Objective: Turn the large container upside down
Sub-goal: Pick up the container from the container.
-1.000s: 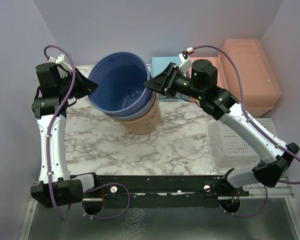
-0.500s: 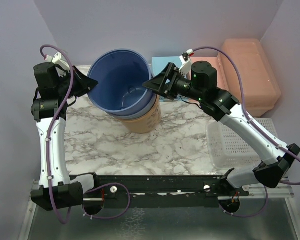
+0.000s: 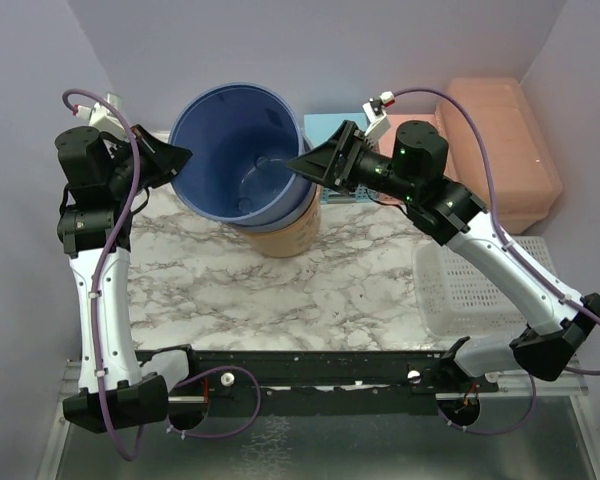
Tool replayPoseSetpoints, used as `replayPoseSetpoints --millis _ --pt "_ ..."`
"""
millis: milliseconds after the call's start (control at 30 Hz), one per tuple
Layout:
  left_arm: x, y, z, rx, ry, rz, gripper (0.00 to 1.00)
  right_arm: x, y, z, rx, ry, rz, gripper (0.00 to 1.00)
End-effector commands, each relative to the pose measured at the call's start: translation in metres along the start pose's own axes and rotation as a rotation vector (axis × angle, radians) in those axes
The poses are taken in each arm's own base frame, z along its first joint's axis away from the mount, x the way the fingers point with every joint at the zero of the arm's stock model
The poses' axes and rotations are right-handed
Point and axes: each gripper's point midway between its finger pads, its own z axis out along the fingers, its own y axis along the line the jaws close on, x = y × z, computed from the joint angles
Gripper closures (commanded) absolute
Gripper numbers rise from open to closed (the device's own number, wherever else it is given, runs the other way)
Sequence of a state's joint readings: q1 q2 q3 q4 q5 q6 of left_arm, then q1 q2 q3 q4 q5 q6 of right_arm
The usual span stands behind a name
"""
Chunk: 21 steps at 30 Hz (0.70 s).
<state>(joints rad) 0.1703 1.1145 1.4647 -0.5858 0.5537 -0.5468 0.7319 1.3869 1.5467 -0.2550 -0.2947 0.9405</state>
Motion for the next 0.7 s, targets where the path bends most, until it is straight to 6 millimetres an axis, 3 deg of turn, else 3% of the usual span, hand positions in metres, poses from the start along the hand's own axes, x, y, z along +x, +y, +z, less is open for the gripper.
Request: replayPoseSetpoints --millis 0,400,500,667 --pt "-0.049 -0.076 -0.037 0.224 -0.199 0.021 1.00 -0.001 0.021 -0.017 -0.080 -0.013 -0.053 0.26" --pt "-0.062 -0.073 -0.056 0.160 -0.333 0.013 1.00 -0.033 -0.013 -0.060 0.108 -0.275 -0.158 0.22" --pt "-0.069 -0.072 -0.064 0.133 -0.388 0.023 1.00 -0.046 -0.037 -0.074 0.246 -0.361 -0.161 0.22" --pt "-0.084 -0.070 -0.087 0.064 -0.512 0.049 1.00 -0.056 -0.106 -0.096 0.587 -0.430 -0.161 0.16"
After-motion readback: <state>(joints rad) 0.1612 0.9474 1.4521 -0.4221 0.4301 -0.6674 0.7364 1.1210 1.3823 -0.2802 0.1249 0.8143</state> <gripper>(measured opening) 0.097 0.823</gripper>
